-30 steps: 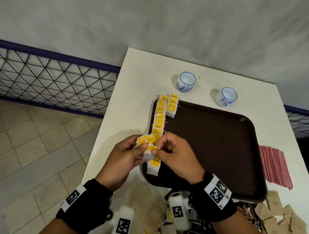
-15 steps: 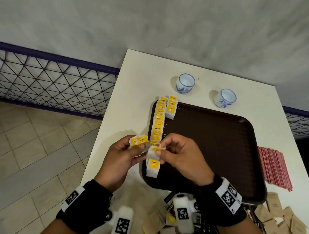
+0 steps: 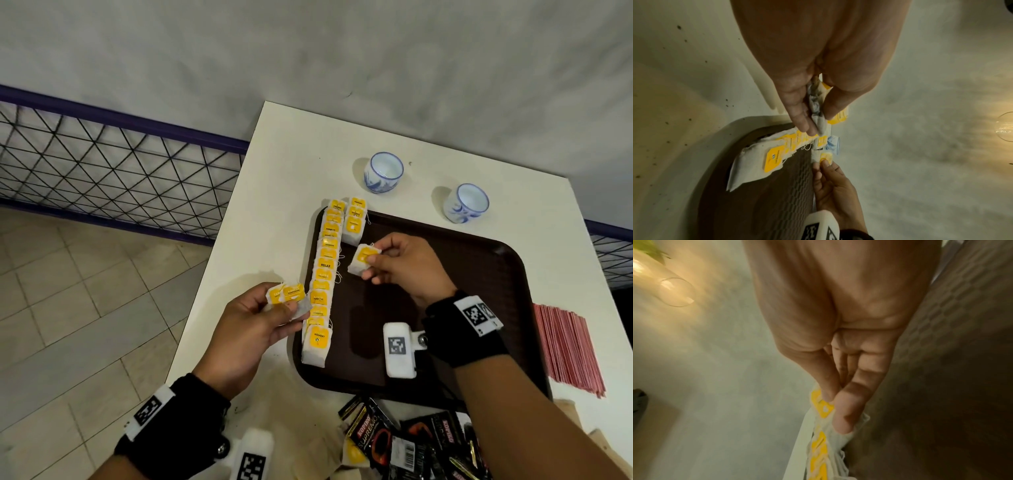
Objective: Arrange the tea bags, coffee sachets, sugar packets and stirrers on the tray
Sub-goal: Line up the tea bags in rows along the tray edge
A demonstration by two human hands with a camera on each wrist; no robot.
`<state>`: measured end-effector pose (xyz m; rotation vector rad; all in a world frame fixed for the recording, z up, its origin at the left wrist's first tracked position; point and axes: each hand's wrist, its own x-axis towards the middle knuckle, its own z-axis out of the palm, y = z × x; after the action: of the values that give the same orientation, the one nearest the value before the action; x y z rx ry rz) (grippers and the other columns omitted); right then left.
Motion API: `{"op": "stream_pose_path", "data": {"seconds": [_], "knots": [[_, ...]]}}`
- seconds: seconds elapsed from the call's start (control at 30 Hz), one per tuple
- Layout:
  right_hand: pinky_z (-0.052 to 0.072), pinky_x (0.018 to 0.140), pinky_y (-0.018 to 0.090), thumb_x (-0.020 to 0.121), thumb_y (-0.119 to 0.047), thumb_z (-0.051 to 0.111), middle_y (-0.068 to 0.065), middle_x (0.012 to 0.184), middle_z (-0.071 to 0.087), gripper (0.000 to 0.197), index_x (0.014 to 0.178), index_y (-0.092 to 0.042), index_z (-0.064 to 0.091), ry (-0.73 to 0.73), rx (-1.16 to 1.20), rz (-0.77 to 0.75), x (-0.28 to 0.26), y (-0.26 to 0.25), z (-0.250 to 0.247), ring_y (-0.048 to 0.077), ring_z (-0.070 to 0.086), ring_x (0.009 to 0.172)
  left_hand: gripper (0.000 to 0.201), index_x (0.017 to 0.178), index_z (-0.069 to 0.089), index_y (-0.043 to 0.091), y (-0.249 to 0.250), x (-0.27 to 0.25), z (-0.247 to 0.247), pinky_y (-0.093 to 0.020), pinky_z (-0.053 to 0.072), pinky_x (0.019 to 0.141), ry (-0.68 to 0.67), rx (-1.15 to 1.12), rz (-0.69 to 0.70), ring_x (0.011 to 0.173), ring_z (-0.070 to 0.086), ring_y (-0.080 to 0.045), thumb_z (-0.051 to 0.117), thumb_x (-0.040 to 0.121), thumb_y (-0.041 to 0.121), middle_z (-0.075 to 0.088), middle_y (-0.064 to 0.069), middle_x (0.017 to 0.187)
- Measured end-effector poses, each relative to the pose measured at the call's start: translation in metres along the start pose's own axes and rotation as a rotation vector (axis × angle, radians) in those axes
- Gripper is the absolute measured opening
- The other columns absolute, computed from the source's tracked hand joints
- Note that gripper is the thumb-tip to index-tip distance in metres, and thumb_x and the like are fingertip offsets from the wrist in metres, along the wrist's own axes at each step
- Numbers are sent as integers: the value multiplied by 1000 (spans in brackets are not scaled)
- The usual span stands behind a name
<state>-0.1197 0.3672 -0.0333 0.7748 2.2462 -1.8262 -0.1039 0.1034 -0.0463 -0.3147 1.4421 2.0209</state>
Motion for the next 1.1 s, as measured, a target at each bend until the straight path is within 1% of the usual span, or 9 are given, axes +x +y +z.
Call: {"op": "stream_pose_path", "data": {"seconds": [0.37, 0.53, 0.7, 0.8, 0.87, 0.9, 0.93, 1.03, 1.1], "knots": [[53, 47, 23, 88, 7, 67, 20, 75, 65, 16, 101, 3, 58, 13, 0, 111, 41, -11, 17, 18, 66, 50, 19, 111, 71, 5, -2, -2, -5, -35, 62, 86, 18, 17, -23, 99, 76, -28, 61, 96, 0, 78, -12, 105], [54, 47, 24, 88, 7, 68, 17, 72, 66, 17, 88, -4, 55, 51, 31, 140, 49, -11, 21, 20, 67, 50, 20, 112, 72, 7, -3, 0, -6, -36, 62, 87, 12, 26, -29, 101, 76, -28, 60, 97, 1, 78, -12, 106], [51, 44, 25, 86, 6, 71, 18, 69, 64, 21, 84, -5, 53, 114, -20, 134, 52, -9, 23, 23, 63, 48, 24, 119, 69, 5, -1, 1, -6, -36, 62, 87, -18, -21, -72, 104, 74, -30, 53, 101, 3, 77, -13, 111], [47, 44, 26, 83, -6, 77, 13, 68, 65, 22, 87, -6, 56, 196, -185, 72, 51, -8, 24, 20, 61, 49, 26, 119, 69, 4, 0, 0, -5, -40, 61, 91, -43, -50, -91, 105, 74, -32, 50, 102, 4, 76, -15, 112], [50, 54, 31, 80, -19, 81, 7, 75, 67, 23, 85, -13, 59, 251, -327, -43, 41, -11, 25, 18, 63, 59, 26, 119, 70, 4, 1, 0, -5, -38, 61, 90, -55, -33, -77, 105, 74, -33, 50, 102, 4, 76, -15, 112], [52, 58, 32, 80, -21, 81, 4, 78, 67, 21, 85, -16, 62, 234, -324, -91, 31, -14, 27, 17, 62, 62, 26, 120, 70, 4, 1, 0, -5, -37, 62, 88, -61, -19, -67, 105, 74, -32, 50, 103, 5, 76, -15, 112], [51, 58, 29, 81, -19, 81, 4, 80, 65, 18, 87, -17, 64, 179, -282, -127, 18, -17, 32, 15, 60, 61, 26, 120, 69, 4, 1, 0, -5, -35, 62, 87, -67, -6, -58, 104, 74, -32, 50, 103, 5, 76, -15, 112], [42, 48, 14, 84, -9, 78, 10, 84, 65, 17, 99, -6, 69, -98, -124, -132, -30, -23, 47, 14, 59, 57, 26, 120, 69, 4, -1, 2, -6, -34, 62, 86, -77, 29, -38, 104, 74, -33, 50, 103, 5, 76, -16, 113], [43, 50, 13, 83, -7, 79, 14, 93, 69, 22, 104, -5, 71, -210, -96, -131, -47, -16, 54, 17, 60, 62, 25, 121, 68, 2, -2, 3, -4, -36, 62, 87, -89, 48, -26, 104, 74, -34, 51, 103, 5, 75, -18, 113]]}}
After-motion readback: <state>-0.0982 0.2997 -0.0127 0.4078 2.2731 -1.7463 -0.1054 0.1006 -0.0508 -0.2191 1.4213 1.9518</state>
